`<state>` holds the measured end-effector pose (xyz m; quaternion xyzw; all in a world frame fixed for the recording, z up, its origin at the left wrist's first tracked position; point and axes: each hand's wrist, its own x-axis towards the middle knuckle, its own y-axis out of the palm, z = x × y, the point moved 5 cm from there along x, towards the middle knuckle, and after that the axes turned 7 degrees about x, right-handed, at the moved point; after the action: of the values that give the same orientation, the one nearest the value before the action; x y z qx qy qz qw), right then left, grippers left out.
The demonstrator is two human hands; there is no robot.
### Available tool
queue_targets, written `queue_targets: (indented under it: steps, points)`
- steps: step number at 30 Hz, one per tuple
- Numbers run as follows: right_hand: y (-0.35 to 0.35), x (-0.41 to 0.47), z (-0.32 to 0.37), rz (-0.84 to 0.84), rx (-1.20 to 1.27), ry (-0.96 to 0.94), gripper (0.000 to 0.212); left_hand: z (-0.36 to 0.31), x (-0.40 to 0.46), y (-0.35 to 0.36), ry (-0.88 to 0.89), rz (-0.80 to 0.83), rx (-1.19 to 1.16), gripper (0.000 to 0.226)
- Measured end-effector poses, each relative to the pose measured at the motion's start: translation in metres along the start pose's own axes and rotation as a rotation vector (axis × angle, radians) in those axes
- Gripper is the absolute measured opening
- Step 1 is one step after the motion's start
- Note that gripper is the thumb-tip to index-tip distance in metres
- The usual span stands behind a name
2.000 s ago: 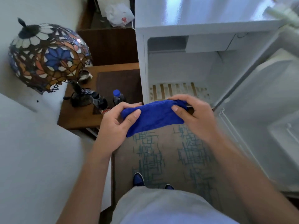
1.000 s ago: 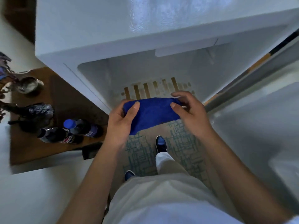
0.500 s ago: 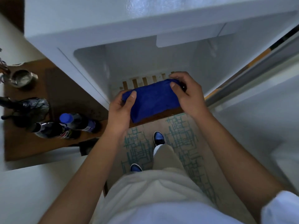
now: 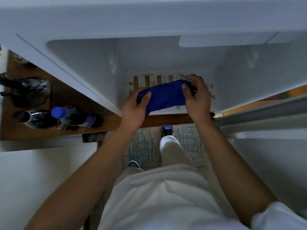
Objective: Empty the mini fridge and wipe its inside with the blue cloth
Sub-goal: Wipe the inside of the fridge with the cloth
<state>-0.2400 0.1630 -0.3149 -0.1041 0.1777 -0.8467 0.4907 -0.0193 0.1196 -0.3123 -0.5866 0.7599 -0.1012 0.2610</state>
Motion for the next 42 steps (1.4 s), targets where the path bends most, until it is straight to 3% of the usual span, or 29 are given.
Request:
queue_targets:
  steps: [7,15,21,25,29,36,42]
  points:
    - [-0.009,0.008,-0.03,-0.11,-0.055,0.115,0.034,-0.002,0.047,0.031,0.019,0.07,0.156,0.03]
    - [-0.016,0.009,-0.066,-0.245,-0.126,0.171,0.024,0.009,0.078,0.072,0.118,0.15,0.427,0.028]
    - [-0.006,0.017,-0.074,-0.224,-0.13,0.201,0.031,0.008,0.086,0.072,0.154,0.121,0.475,0.023]
    - [-0.004,0.019,-0.063,-0.211,-0.185,0.172,0.037,0.003,0.075,0.059,0.287,0.115,0.485,0.031]
    - [-0.002,0.021,-0.049,-0.191,-0.211,0.144,0.047,-0.009,0.053,0.039,0.374,0.057,0.531,0.045]
    - [-0.008,0.005,-0.014,-0.156,-0.166,-0.053,0.042,-0.038,-0.02,-0.002,0.674,-0.11,0.468,0.032]
    - [0.0,-0.015,-0.002,-0.095,-0.187,-0.156,0.039,-0.044,-0.075,-0.064,0.74,-0.256,0.447,0.024]
